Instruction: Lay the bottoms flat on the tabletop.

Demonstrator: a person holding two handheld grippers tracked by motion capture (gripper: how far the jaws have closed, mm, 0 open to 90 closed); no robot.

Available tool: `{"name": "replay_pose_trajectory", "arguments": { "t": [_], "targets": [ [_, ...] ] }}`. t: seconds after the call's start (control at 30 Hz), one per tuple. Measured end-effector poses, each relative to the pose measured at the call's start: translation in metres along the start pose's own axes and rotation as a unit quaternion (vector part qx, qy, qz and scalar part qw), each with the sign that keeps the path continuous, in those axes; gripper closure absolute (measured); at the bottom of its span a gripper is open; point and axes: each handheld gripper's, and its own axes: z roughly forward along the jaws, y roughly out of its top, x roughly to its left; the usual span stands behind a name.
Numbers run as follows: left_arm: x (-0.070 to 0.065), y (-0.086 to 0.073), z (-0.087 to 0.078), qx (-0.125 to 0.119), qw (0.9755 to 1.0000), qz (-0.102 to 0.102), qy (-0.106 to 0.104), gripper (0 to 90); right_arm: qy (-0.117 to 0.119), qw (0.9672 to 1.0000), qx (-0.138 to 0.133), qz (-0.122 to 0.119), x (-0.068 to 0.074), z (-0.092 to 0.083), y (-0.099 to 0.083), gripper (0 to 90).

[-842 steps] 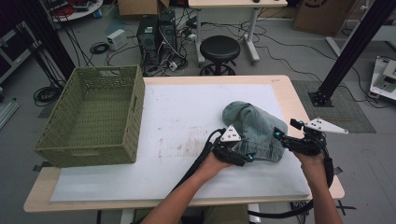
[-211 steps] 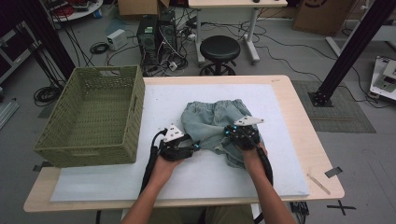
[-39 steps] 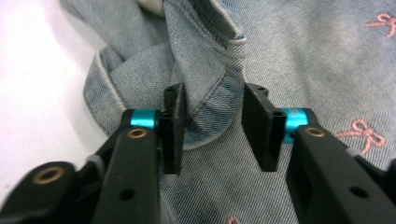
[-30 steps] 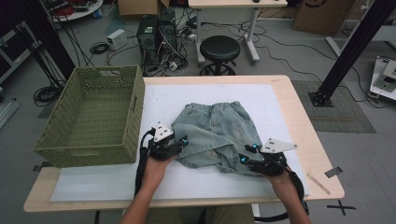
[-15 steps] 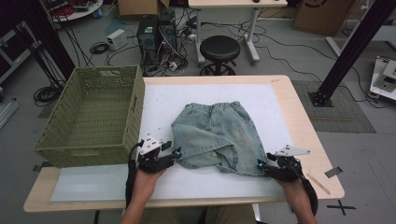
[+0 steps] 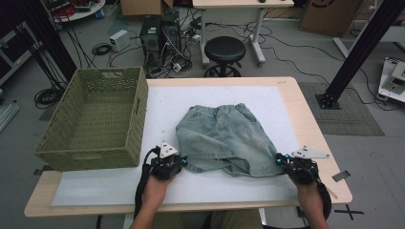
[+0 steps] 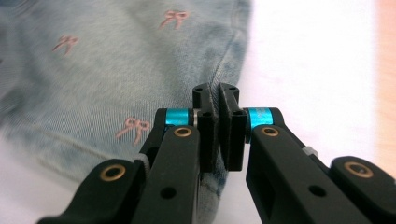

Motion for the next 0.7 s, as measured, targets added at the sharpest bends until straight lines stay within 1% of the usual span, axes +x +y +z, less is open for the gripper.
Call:
{"name": "replay_pose_trajectory", "arguments": {
  "t": [0.03,0.1,0.17,0.2,0.23,0.27,0.33,0.43,0.5,0.53,0.57,0.63,0.67,0.7],
  "targets": [
    [0.002,0.000,-0.003,-0.008,1.0000,-0.003,0.002,77.3,-0.007,1.0000,-0.001,0.005,-0.002,-0.001,-0.001,87.3],
    [0.005,0.001,-0.010,-0.029,0.9995,-0.005,0.008,77.3,-0.010,0.9999,-0.003,0.012,-0.007,-0.001,-0.003,87.2],
    [0.007,0.003,-0.015,-0.046,0.9988,-0.004,0.014,77.3,-0.012,0.9998,-0.002,0.013,-0.009,0.001,-0.004,87.2],
    [0.007,0.005,-0.017,-0.052,0.9985,-0.004,0.018,77.3,-0.017,0.9998,-0.003,0.010,-0.008,0.001,-0.005,87.1],
    [0.008,0.006,-0.018,-0.056,0.9982,-0.005,0.019,77.3,-0.023,0.9997,-0.003,0.009,-0.008,0.002,-0.005,87.1],
    [0.010,0.007,-0.019,-0.056,0.9982,-0.007,0.018,77.3,-0.024,0.9997,-0.003,0.011,-0.008,0.003,-0.005,86.8],
    [0.013,0.009,-0.020,-0.062,0.9978,-0.022,0.007,77.3,-0.027,0.9996,-0.002,0.012,-0.008,0.003,-0.005,85.6],
    [0.014,0.009,-0.019,-0.062,0.9977,-0.027,0.000,76.6,-0.025,0.9996,-0.010,0.012,-0.005,0.002,-0.002,79.6],
    [0.014,0.008,-0.019,-0.065,0.9975,-0.025,-0.007,72.9,-0.019,0.9996,-0.019,0.008,-0.003,0.000,0.000,73.0],
    [0.014,0.007,-0.021,-0.072,0.9970,-0.028,-0.008,68.7,-0.020,0.9995,-0.024,0.007,-0.001,-0.002,0.001,68.0],
    [0.014,0.007,-0.022,-0.077,0.9965,-0.031,-0.011,62.8,-0.018,0.9993,-0.031,0.009,0.000,-0.003,0.002,66.0],
    [0.014,0.007,-0.026,-0.094,0.9948,-0.035,-0.017,55.2,-0.020,0.9989,-0.041,0.008,0.002,-0.006,0.003,62.9],
    [0.014,0.007,-0.029,-0.106,0.9936,-0.034,-0.022,51.8,-0.016,0.9988,-0.044,0.009,0.002,-0.007,0.004,62.8],
    [0.013,0.007,-0.031,-0.118,0.9923,-0.029,-0.025,50.4,-0.008,0.9988,-0.048,0.009,0.004,-0.008,0.004,62.8]
  ]
}}
